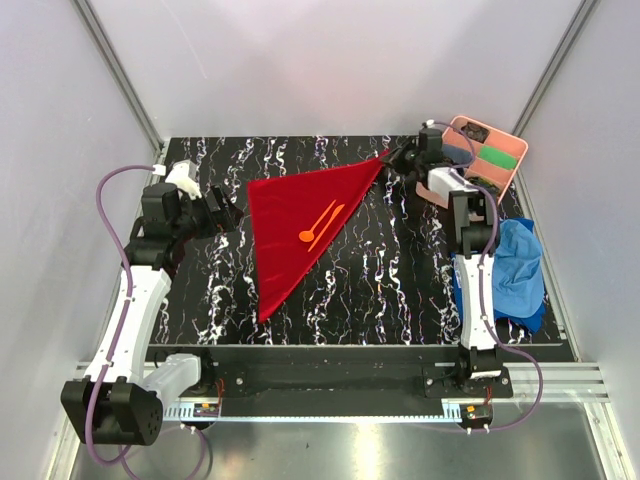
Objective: Fold the napkin, place the utensils inside, and roll it up
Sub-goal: Fold the napkin at the center of the board.
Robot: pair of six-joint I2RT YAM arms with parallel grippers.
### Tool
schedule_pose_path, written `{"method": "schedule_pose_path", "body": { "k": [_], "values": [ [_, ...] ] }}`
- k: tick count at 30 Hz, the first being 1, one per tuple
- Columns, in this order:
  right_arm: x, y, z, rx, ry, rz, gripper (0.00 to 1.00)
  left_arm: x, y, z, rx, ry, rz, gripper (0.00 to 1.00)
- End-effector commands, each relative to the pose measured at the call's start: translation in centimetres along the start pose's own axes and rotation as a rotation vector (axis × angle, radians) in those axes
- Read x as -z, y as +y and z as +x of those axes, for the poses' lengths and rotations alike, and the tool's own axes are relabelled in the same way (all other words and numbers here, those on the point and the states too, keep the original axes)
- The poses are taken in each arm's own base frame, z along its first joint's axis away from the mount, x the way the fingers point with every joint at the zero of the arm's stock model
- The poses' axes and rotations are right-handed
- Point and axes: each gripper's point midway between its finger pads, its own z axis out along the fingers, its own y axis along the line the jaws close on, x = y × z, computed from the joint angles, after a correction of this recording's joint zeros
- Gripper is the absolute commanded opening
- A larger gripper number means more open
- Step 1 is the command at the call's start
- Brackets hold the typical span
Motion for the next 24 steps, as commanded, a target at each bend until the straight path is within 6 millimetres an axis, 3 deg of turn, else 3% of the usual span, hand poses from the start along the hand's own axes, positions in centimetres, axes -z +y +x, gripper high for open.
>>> {"method": "schedule_pose_path", "body": {
  "k": [1,3,7,13,19,24],
  "values": [
    [3.9,7.7,-3.9,0.124,-0.08,-0.227,0.0,-0.2,-0.6,-0.6,-0.02,-0.022,0.036,0.99],
    [4.9,9.2,-3.4,0.112,-0.083,-0.298,0.0,-0.1,-0.6,-0.7,-0.02,-0.026,0.035,0.99],
    [6.2,11.6,-0.7,0.142,-0.03,-0.383,0.0,-0.1,-0.6,-0.7,-0.022,-0.031,0.033,0.99],
    [7.5,16.4,5.9,0.211,0.075,-0.47,0.0,-0.1,-0.6,-0.7,-0.022,-0.031,0.033,0.99],
    [8.5,17.2,13.0,0.207,0.186,-0.486,0.0,0.0,-0.7,-0.8,-0.022,-0.036,0.037,0.99],
    [9.5,16.9,16.3,0.199,0.236,-0.486,0.0,0.2,-1.0,-0.9,-0.02,-0.039,0.047,0.99]
  ]
}}
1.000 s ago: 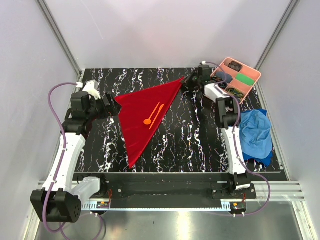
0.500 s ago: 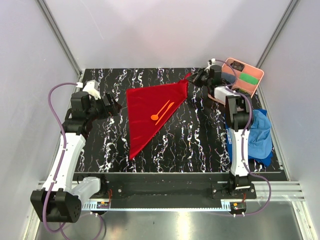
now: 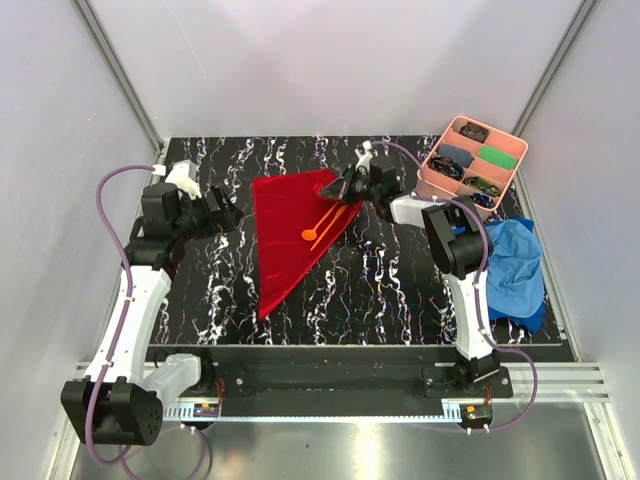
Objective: Fold the napkin, place the utensils inside, and roll it up
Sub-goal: Fold the napkin at the center of the board.
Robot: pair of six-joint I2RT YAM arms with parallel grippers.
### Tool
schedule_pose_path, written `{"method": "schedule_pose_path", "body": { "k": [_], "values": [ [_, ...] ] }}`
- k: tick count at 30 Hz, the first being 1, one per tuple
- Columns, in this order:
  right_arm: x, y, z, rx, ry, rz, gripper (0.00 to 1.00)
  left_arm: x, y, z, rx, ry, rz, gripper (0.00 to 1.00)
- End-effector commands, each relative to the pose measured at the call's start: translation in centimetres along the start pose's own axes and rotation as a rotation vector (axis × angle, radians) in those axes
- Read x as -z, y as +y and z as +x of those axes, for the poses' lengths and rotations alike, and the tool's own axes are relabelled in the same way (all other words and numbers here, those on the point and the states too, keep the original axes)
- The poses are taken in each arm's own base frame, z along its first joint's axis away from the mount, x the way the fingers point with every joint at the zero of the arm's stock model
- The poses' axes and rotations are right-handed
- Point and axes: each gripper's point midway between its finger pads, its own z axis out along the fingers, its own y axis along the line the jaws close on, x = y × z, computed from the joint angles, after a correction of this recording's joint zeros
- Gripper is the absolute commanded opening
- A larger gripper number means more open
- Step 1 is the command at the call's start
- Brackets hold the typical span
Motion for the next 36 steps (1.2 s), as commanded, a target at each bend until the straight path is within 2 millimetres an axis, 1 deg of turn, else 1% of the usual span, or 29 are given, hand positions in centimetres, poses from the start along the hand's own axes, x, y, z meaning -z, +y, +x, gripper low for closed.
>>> {"method": "schedule_pose_path", "body": {
  "k": [1,4,7,9,10,11,12,15,25,29,32,34,36],
  "values": [
    [1.4,3.4,-0.2,0.044,-0.025,-0.069,0.0,0.2,-1.1,-0.9,-0.02,-0.04,0.052,0.99],
    [1.8,3.6,1.3,0.019,-0.009,-0.08,0.0,0.3,-1.2,-0.8,-0.019,-0.039,0.059,0.99],
    [2.1,4.1,2.2,0.009,-0.005,-0.089,0.0,0.3,-1.3,-0.9,-0.019,-0.042,0.064,0.99],
    [2.2,4.8,2.6,0.004,-0.004,-0.103,0.0,0.4,-1.4,-1.0,-0.018,-0.044,0.066,0.99],
    [2.3,4.9,3.1,-0.004,0.006,-0.106,0.0,0.4,-1.4,-1.0,-0.02,-0.045,0.068,0.99],
    [2.3,5.3,3.1,-0.014,-0.002,-0.118,0.0,0.5,-1.4,-1.0,-0.019,-0.046,0.07,0.99],
    [2.3,5.9,3.6,-0.016,0.01,-0.134,0.0,0.5,-1.4,-1.0,-0.019,-0.047,0.069,0.99],
    [2.3,6.9,4.2,-0.02,0.012,-0.148,0.0,0.5,-1.4,-1.0,-0.018,-0.048,0.071,0.99],
    [2.6,7.1,6.4,-0.061,0.048,-0.141,0.0,0.6,-1.6,-1.0,-0.017,-0.051,0.08,0.99],
    [2.5,7.6,7.4,-0.069,0.068,-0.147,0.0,0.6,-1.7,-1.1,-0.017,-0.052,0.082,0.99],
    [2.4,7.3,8.1,-0.075,0.081,-0.141,0.0,0.6,-1.7,-1.1,-0.016,-0.052,0.084,0.99],
    [2.3,6.7,8.7,-0.084,0.093,-0.129,0.0,0.6,-1.7,-1.1,-0.016,-0.052,0.084,0.99],
    [2.3,6.2,9.5,-0.091,0.107,-0.12,0.04,0.6,-1.7,-1.0,-0.016,-0.051,0.085,0.99]
  ]
}}
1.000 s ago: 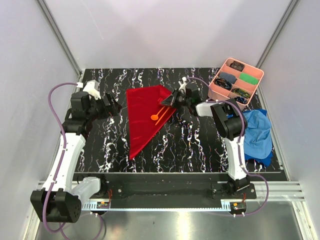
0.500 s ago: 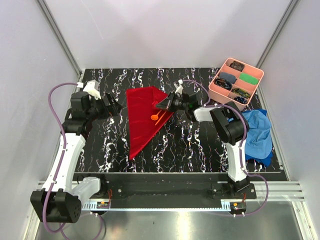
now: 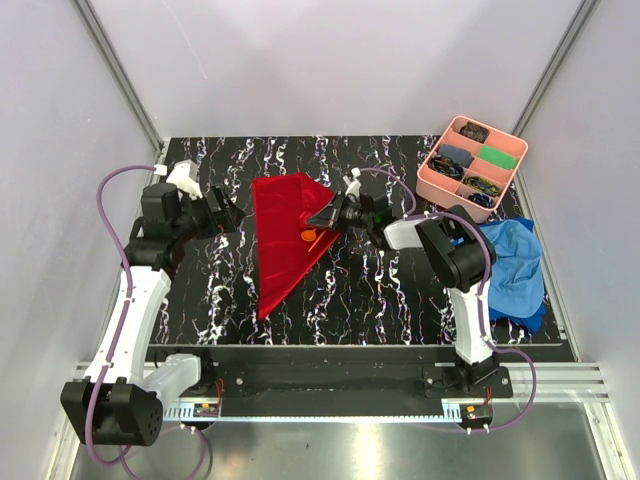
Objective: Fold the napkin, place the utensils inside, and roll it up
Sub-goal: Fold the napkin at the center of the board.
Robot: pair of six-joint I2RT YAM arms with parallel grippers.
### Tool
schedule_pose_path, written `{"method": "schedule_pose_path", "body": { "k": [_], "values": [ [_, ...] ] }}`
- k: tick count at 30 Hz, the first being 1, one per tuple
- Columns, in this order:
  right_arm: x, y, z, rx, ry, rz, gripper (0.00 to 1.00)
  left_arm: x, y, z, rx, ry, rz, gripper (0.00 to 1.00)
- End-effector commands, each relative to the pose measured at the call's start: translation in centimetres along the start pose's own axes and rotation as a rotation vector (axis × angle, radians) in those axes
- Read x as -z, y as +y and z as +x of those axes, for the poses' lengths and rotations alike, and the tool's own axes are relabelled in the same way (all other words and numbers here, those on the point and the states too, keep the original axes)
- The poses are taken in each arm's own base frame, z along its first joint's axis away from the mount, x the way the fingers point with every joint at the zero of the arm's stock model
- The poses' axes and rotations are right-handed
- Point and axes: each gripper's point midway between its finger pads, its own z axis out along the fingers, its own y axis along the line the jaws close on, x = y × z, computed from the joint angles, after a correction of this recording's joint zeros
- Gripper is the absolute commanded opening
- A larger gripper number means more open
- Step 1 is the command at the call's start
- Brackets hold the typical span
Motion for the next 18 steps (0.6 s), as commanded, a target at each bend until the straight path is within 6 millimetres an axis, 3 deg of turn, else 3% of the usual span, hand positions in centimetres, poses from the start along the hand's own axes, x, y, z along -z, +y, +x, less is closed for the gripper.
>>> {"method": "schedule_pose_path", "body": {
  "k": [1,6,14,18],
  "values": [
    [0.3,2.2,0.5,0.035,0.005,-0.06,0.07,0.4,-1.1,-1.1,-0.016,-0.056,0.052,0.99],
    [1.4,3.2,1.3,0.072,0.021,-0.076,0.37,0.4,-1.3,-1.1,-0.015,-0.055,0.059,0.99],
    [4.2,7.2,1.2,0.215,0.036,-0.125,0.53,0.2,-1.2,-0.9,-0.01,-0.045,0.062,0.99],
    [4.7,9.2,0.5,0.287,0.046,-0.151,0.68,0.2,-1.3,-0.8,-0.008,-0.041,0.067,0.99]
  ]
}}
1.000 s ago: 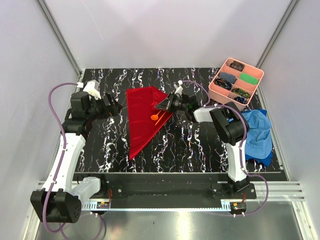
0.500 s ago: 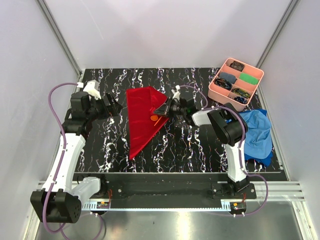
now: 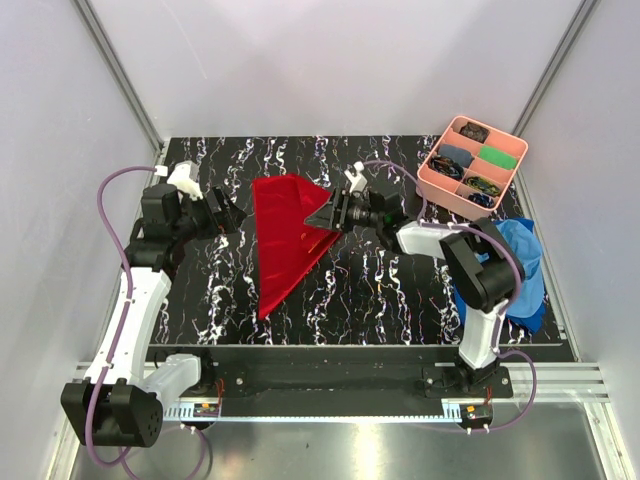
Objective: Fold the napkin, place the utensils inside, and roll it up
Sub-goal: Fold the napkin at the center of the board.
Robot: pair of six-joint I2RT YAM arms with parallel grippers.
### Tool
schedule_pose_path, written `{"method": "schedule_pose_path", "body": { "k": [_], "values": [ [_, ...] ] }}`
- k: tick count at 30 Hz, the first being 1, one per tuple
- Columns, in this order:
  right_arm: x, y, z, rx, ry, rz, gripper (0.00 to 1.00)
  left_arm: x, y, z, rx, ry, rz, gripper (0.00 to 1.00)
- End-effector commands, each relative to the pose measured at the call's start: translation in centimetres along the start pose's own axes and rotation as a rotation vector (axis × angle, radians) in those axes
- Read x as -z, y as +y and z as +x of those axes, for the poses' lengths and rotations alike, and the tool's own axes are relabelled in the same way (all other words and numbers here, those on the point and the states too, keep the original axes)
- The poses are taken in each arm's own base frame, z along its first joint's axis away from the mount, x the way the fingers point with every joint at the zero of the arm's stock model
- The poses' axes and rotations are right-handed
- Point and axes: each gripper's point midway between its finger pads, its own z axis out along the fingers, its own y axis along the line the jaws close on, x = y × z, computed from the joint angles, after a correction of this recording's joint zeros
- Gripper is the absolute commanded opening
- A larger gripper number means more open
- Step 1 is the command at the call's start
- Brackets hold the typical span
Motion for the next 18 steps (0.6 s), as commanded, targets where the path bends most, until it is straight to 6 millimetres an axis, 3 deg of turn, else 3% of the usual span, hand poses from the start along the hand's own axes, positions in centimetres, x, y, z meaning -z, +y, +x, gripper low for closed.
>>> {"method": "schedule_pose_path", "body": {
  "k": [1,11,14,15,18],
  "values": [
    [0.5,3.9,-1.4,0.15,0.012,-0.074,0.69,0.1,-1.1,-1.1,-0.013,-0.044,0.052,0.99],
    [-0.7,1.2,-0.2,0.089,0.056,-0.034,0.7,0.1,-0.9,-1.1,-0.015,-0.044,0.042,0.99],
    [-1.0,1.5,1.6,0.106,0.098,-0.02,0.69,0.1,-1.0,-1.1,-0.013,-0.044,0.044,0.99],
    [-1.0,1.1,2.6,0.134,0.127,0.008,0.69,0.1,-1.0,-1.1,-0.015,-0.045,0.044,0.99],
    [-1.6,2.3,6.2,0.252,0.196,0.039,0.69,0.1,-0.8,-1.1,-0.016,-0.047,0.034,0.99]
  ]
}}
